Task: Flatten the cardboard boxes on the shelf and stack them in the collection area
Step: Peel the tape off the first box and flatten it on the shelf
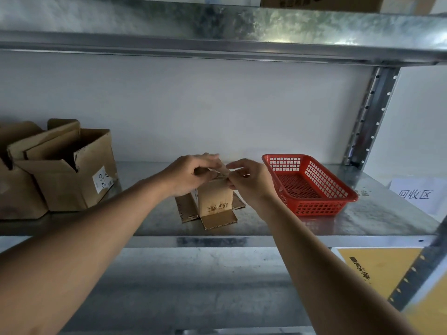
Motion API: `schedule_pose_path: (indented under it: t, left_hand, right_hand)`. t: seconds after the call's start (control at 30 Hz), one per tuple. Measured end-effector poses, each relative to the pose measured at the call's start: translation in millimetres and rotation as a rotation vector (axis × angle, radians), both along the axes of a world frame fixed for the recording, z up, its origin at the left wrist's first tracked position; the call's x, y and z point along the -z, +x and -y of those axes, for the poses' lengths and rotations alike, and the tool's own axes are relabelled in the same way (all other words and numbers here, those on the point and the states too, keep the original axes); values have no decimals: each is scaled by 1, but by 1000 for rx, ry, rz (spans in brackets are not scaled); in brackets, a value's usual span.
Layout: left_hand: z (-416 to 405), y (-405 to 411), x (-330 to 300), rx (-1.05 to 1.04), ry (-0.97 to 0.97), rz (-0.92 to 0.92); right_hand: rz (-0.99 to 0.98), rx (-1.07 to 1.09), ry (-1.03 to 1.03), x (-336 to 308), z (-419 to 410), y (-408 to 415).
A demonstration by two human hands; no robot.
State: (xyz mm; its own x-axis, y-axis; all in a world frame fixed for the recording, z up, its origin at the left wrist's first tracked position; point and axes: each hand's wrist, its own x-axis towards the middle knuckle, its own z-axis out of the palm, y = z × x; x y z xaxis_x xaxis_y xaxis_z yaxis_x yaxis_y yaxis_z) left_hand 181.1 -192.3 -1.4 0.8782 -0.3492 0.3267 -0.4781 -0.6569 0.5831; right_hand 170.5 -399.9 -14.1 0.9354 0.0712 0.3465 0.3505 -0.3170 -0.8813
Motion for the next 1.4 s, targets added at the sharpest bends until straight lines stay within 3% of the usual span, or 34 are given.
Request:
schedule_pose_path:
  t: [0.13,0.27,0.63,0.83,1.03,1.3,1.4]
  left_hand:
    - [-8,3,7,9,-76,2]
    - [-19,9,7,26,59,-43]
    - [-20,9,10,40,181,11]
    - [-15,5,5,27,217,14]
    - [-18,3,0,17,397,-20]
    - [-19,5,8,3,304,-48]
    - [-17,5,9,1,253,-75]
  right_hand:
    - [62,34,-162,0,-3,3]
    - [123,37,-210,2,-5,8]
    - [361,114,-122,22,-13,2]
    - [377,121,-106,27,-15,-5]
    - [464,147,-270,22,-21,-9]
    - [617,110,-236,26,-6,-22]
    - [560,89,-248,17,1,-22]
